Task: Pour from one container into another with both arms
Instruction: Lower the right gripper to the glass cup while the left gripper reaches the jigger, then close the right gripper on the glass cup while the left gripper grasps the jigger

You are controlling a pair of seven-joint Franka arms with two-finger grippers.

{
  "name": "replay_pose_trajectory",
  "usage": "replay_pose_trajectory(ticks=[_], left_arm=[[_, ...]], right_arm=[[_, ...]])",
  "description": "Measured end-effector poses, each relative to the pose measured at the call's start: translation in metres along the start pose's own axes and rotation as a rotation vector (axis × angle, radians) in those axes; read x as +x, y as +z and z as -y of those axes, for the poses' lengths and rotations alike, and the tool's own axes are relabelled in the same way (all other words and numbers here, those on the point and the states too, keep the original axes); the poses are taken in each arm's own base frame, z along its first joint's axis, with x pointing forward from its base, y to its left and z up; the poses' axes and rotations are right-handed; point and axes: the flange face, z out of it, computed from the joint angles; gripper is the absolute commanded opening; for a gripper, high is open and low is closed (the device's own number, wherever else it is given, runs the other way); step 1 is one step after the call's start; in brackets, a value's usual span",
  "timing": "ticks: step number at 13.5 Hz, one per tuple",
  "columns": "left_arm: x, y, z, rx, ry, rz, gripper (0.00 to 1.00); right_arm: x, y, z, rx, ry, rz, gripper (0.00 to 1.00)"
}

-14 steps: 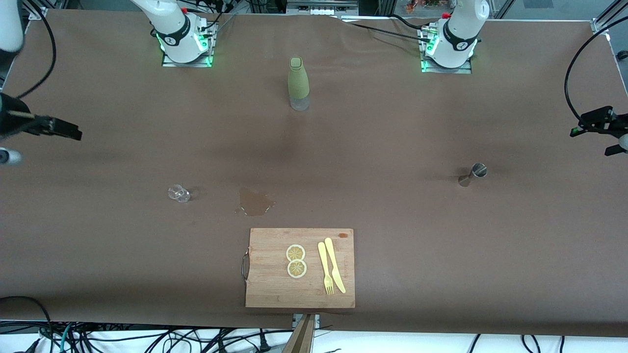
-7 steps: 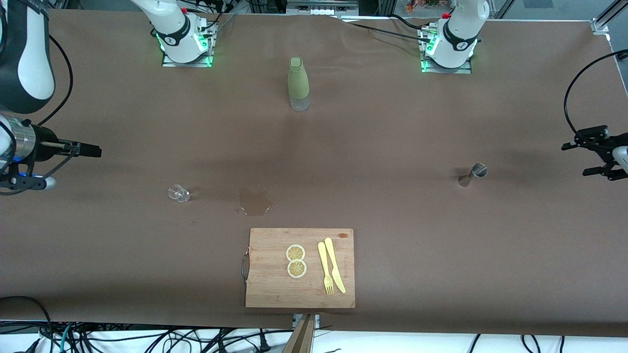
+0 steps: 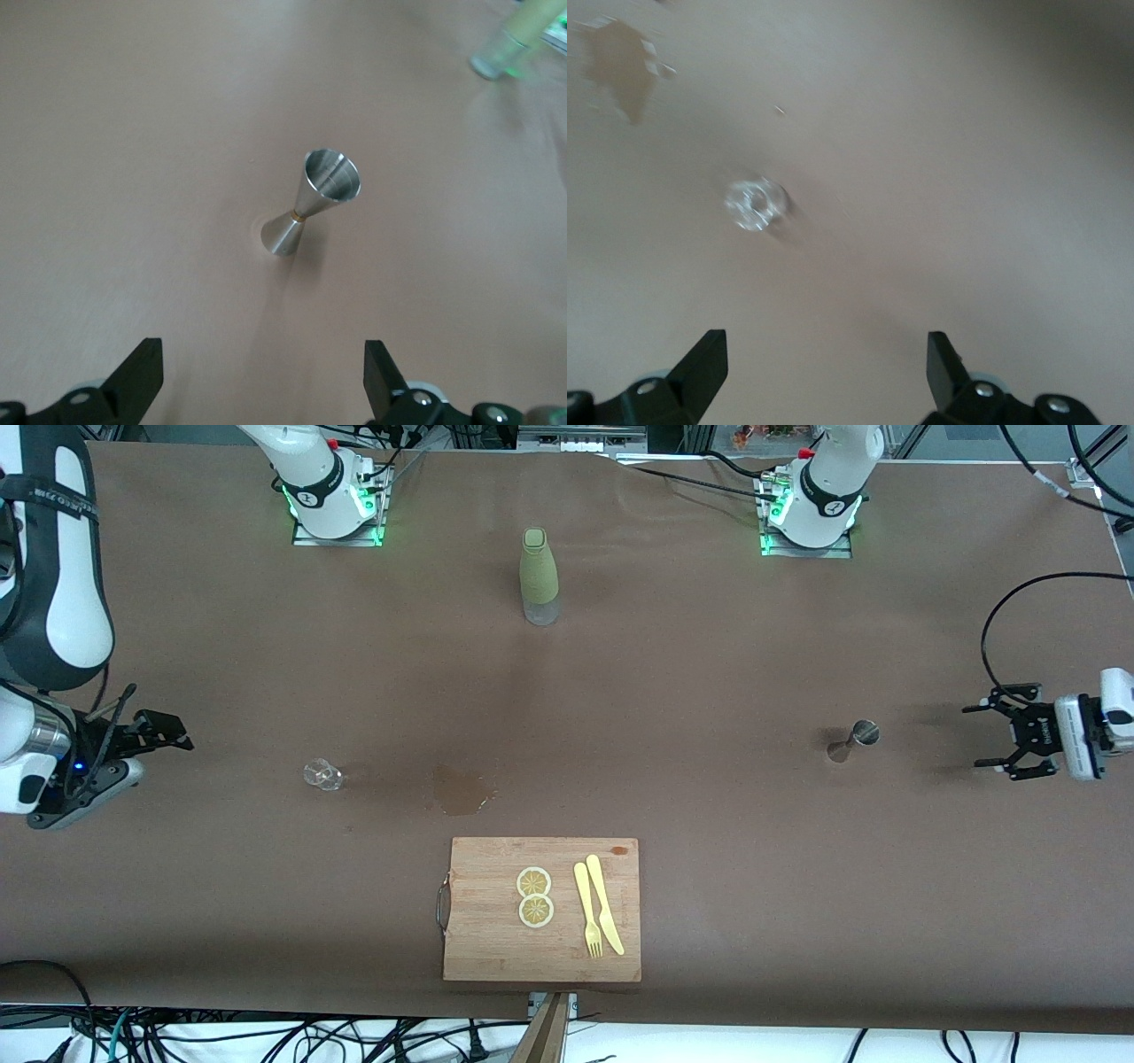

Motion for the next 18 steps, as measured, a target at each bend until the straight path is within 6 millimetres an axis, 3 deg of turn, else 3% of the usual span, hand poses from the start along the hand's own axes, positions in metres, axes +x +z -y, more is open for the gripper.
replay_pose_trajectory(ticks=[3, 5, 8, 11, 16, 18], left_arm=[[-0.034, 0.045, 0.006, -0.039, 0.184, -0.102, 1.00], [-0.046, 0.072, 0.005, -0.071, 0.287, -0.181, 1.00], [-0.056, 0.109, 0.005, -0.107, 0.389, -0.295, 1.00], [-0.055, 0.148, 0.008, -0.111, 0.442, -0.409, 1.00], [-0.044, 0.174, 0.012, -0.094, 0.437, -0.496, 1.00], [-0.038, 0.179, 0.014, -0.092, 0.456, -0.508, 0.94]], right_arm=[[0.000, 0.036, -0.014, 0.102, -0.187, -0.087, 1.00], [-0.002, 0.062, -0.020, 0.163, -0.301, -0.132, 1.00], [0.004, 0.102, -0.017, 0.256, -0.475, -0.258, 1.00], [-0.003, 0.142, -0.019, 0.324, -0.559, -0.348, 1.00], [-0.032, 0.204, -0.034, 0.380, -0.654, -0.502, 1.00], [-0.040, 0.224, -0.040, 0.385, -0.683, -0.555, 1.00]])
